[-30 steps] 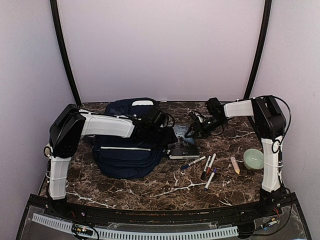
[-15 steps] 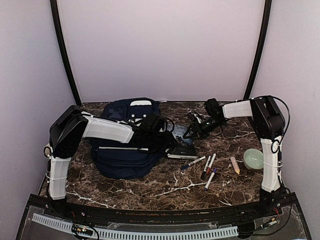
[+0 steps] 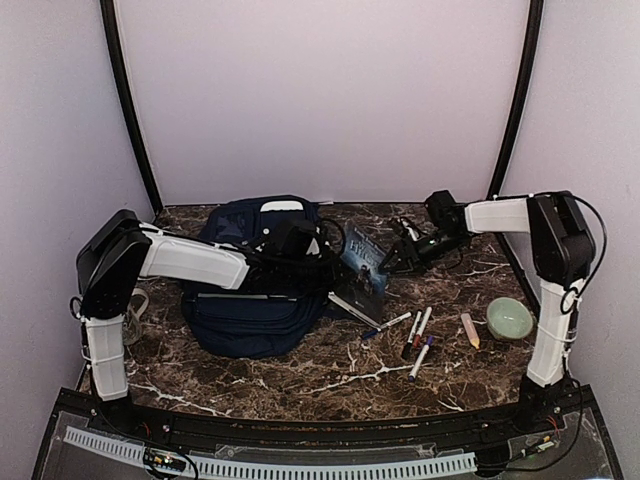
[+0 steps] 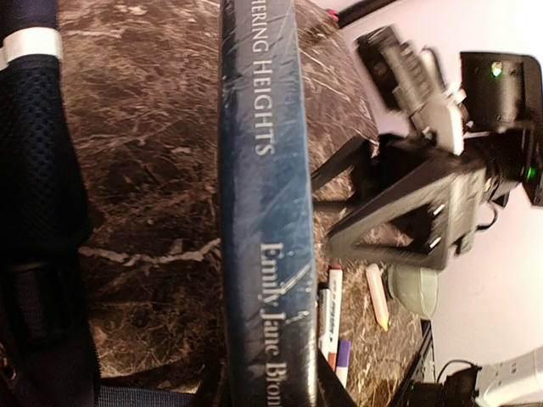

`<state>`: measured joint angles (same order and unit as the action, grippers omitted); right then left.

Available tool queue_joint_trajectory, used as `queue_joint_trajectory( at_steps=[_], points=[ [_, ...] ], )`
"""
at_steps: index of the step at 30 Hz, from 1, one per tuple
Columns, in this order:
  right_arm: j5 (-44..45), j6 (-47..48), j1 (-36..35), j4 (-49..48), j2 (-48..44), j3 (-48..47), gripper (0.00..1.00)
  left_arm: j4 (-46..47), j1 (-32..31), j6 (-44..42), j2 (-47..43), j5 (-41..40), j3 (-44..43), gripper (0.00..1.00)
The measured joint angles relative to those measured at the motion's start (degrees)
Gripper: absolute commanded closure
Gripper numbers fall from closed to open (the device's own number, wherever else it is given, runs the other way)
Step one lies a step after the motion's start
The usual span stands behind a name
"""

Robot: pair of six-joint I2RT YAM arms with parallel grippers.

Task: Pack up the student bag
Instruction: Pick up the book at the center of the board, then pass from the left arm to the right

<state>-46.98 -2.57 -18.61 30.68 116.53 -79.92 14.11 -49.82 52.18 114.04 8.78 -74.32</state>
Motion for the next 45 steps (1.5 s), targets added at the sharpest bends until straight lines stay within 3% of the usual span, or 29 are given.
queue_joint_trajectory(
  at_steps=[3,7,13,16,17,22,27,32,39,45],
  points=[
    [-1.1,1.1,3.5,0.2,-6.9,2.3,0.33,2.4,0.0,-1.9,-1.2,2.1,2.2,1.00],
    [-2.1,4.1,7.6,-0.4,-18.6,5.1,0.32,5.5,0.0,-5.0,-4.6,5.1,6.3,1.00],
    [-4.7,7.1,7.5,-5.2,-37.7,14.3,0.27,7.7,0.0,-10.1,-15.7,7.7,12.2,1.00],
    [-5.8,7.1,7.3,-5.8,-42.7,15.6,0.01,10.5,0.0,-13.0,-24.3,7.7,16.9,1.00],
    [-5.9,6.9,7.3,-6.1,-43.7,15.4,0.00,11.8,0.0,-14.1,-26.8,7.5,18.2,1.00],
    [-7.7,2.8,7.3,-9.5,-44.8,13.6,0.00,18.6,0.0,-19.2,-36.2,6.9,22.7,1.00],
    [-11.1,-3.3,3.2,-15.3,-42.1,13.1,0.05,27.6,0.0,-20.9,-39.5,6.6,27.2,1.00],
    [-12.9,-5.8,-5.8,-18.2,-37.7,12.0,0.07,36.7,0.0,-20.1,-39.4,6.2,32.1,1.00],
    [-14.9,-6.6,-12.3,-19.6,-33.7,8.2,0.14,50.1,0.0,-16.9,-35.9,6.3,34.8,1.00],
    [-15.3,-7.6,-15.7,-21.8,-32.0,5.5,0.31,60.0,0.0,-12.8,-32.6,4.0,36.6,1.00]
  ],
)
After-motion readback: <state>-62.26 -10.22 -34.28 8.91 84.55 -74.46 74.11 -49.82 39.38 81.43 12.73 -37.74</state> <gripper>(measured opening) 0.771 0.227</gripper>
